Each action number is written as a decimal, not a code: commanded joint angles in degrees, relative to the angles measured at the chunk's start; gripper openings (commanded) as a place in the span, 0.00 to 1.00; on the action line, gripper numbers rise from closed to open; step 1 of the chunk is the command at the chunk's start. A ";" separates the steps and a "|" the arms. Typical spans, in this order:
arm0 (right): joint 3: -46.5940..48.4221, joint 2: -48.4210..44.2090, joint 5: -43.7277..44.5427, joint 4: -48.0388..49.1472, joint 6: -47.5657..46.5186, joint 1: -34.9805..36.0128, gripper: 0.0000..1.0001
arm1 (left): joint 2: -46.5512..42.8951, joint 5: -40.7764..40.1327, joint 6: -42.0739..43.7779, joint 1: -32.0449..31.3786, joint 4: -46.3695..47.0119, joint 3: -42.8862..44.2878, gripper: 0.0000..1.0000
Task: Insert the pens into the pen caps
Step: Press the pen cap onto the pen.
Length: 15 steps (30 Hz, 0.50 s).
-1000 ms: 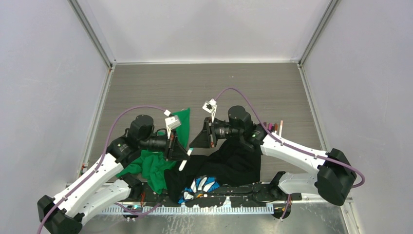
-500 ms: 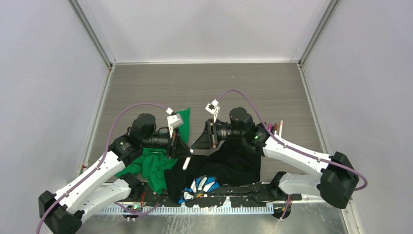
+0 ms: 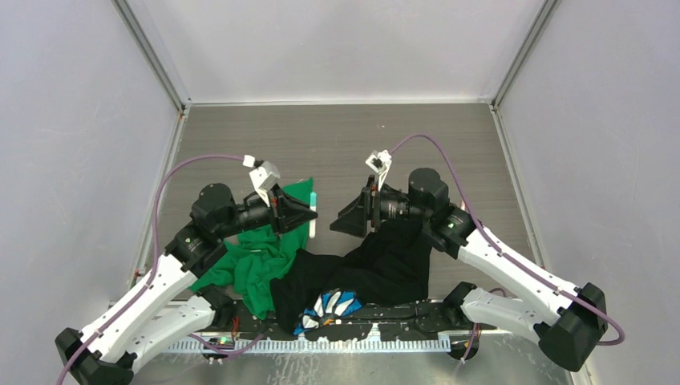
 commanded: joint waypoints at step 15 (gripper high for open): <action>-0.06 4.55 10.79 18.02 -11.76 10.06 0.67 | -4.08 -7.25 -21.22 0.24 25.72 -5.28 0.00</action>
